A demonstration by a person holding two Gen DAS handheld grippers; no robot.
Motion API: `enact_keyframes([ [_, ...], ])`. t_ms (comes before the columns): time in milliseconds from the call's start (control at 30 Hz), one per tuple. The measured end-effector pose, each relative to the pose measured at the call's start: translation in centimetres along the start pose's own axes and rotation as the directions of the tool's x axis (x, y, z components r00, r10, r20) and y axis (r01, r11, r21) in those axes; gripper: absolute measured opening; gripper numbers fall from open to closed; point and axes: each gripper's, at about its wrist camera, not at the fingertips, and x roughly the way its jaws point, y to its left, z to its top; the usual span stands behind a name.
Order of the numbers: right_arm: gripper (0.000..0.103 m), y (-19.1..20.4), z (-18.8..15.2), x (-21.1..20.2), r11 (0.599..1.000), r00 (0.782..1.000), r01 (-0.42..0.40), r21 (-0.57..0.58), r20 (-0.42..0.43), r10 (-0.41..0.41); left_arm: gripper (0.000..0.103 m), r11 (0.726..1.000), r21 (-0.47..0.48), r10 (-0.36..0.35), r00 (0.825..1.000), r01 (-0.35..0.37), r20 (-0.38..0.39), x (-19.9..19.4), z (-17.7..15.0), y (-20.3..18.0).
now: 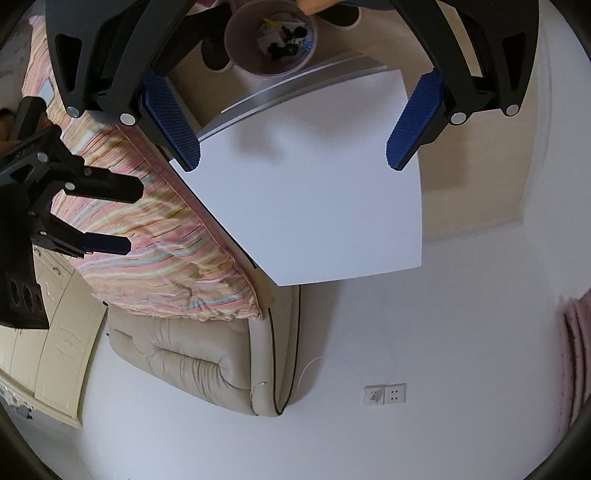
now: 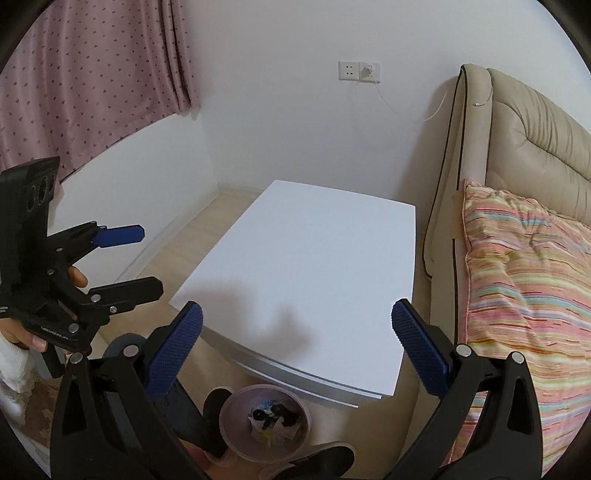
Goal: Collect trash
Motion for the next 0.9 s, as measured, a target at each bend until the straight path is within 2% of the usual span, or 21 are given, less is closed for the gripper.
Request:
enact_keyframes([
  [267, 0.100, -0.25, -0.08, 0.22, 1.000, 1.000, -0.014, 0.004, 0.002, 0.014, 0.097, 0.999, 0.004, 0.045, 0.999, -0.045, 0.008, -0.09, 0.04, -0.02],
  [900, 0.100, -0.12, -0.07, 0.21, 1.000, 1.000, -0.017, -0.006, 0.000, 0.017, 0.097, 0.999, -0.014, 0.036, 0.999, -0.036, 0.016, -0.22, 0.31, 0.17],
])
